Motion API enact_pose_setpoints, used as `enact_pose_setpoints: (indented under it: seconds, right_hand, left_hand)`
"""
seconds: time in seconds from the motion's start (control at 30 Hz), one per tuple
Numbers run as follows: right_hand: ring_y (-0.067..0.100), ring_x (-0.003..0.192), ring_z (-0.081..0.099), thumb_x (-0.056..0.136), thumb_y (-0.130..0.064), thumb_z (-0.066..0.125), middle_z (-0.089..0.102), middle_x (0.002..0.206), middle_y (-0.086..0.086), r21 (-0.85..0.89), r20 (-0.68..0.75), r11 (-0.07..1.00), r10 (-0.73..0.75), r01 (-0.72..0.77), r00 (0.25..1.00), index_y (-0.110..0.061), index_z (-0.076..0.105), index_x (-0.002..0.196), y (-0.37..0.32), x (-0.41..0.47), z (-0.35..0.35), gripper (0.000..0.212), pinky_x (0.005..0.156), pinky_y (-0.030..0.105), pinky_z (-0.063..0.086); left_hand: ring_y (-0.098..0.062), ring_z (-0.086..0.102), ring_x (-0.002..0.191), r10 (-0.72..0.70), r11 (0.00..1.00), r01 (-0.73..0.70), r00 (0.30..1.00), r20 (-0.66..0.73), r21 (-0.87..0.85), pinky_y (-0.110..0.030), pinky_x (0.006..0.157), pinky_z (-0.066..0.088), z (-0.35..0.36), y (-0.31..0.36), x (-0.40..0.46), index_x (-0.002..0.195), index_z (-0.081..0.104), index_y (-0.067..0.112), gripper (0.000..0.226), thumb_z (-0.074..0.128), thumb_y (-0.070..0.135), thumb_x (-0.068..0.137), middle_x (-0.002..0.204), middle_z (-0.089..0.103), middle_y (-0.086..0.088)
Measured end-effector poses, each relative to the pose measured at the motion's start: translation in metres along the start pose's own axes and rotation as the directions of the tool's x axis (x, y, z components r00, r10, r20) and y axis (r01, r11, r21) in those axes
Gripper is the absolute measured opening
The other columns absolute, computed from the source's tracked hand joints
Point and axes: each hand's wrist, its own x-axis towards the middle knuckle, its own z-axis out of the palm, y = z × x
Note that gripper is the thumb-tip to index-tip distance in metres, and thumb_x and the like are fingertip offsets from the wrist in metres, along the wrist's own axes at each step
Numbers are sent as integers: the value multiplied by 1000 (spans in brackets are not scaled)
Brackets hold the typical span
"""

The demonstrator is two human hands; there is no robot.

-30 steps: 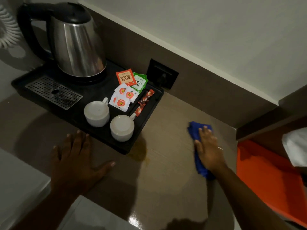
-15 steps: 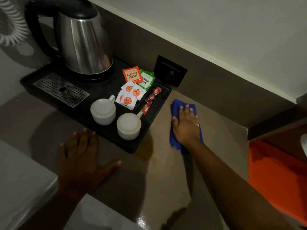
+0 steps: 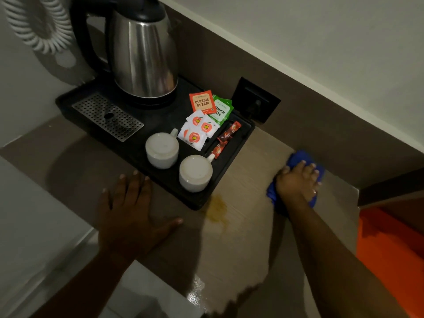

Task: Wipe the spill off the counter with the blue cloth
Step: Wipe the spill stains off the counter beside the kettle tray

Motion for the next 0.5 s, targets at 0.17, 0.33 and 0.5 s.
enact_pose_setpoints:
  seconds: [0.17,0.33,0.5]
  right_hand:
    - [20,148,-1,98,-50,18,0,159,1,-43,154,675,-724,737,672,-24,6,151,23,-66,10,61,118,42,2]
    - [19,148,5,96,-54,14,7,160,0,-64,192,616,-764,785,616,-25,10,150,58,-47,-6,61,118,39,5]
    - [28,148,2,100,-42,21,4,161,9,-50,88,874,-478,483,874,-18,11,151,-11,-67,10,57,119,49,5]
  left_hand:
    - [-39,27,144,-32,999,30,998,-52,-25,-62,113,19,5,-2,0,143,43,11,105,35,87,72,155,36,-19]
    - [-39,26,144,-105,993,98,989,-108,-71,-59,112,19,11,-3,2,143,42,14,93,36,80,78,155,35,-19]
    - [-40,26,143,-103,994,97,987,-126,-59,-58,112,16,14,-5,3,143,42,14,93,35,80,78,154,36,-20]
